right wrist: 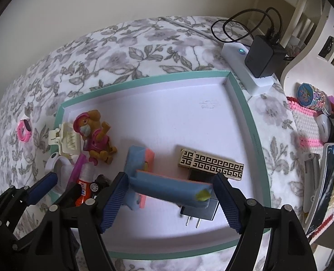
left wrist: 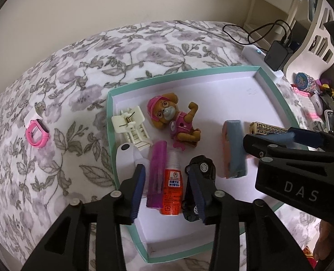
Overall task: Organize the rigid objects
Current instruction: 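Lower both held objects into the tray and open both tools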
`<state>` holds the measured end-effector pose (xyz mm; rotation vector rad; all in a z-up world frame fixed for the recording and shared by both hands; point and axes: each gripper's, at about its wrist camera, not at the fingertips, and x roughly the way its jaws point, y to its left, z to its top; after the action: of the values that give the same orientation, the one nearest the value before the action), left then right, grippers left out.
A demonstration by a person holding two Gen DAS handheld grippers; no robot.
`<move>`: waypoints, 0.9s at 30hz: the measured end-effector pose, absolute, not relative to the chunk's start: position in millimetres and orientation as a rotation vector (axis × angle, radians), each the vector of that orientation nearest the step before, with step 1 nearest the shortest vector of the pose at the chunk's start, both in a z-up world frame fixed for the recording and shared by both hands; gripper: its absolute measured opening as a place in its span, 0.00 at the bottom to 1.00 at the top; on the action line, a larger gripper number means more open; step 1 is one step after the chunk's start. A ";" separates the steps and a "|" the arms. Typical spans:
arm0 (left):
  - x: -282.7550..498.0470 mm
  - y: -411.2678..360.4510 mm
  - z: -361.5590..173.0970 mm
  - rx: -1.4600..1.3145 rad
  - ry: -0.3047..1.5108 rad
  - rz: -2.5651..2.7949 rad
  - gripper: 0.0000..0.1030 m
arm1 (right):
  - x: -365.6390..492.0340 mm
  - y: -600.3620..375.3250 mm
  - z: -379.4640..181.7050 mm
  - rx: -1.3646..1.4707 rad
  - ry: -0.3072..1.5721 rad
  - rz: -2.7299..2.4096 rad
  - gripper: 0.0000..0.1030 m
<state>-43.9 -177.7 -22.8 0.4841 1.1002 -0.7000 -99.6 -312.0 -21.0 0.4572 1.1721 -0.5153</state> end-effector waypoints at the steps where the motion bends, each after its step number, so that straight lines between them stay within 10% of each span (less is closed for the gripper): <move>1: -43.9 -177.6 -22.0 0.483 1.097 -0.699 0.44 | -100.3 -312.3 -19.3 0.458 1.165 -0.520 0.83; 23: -29.8 -167.4 -5.3 0.411 1.048 -0.649 0.59 | -102.0 -311.2 -4.7 0.462 1.113 -0.530 0.84; 27: -27.1 -165.8 -3.5 0.408 1.029 -0.624 0.79 | -102.2 -311.8 -4.5 0.454 1.109 -0.543 0.93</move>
<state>-27.1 -165.8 -3.5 0.4083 1.0290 -0.6239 -102.2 -311.8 -4.5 0.4536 1.1091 -0.5426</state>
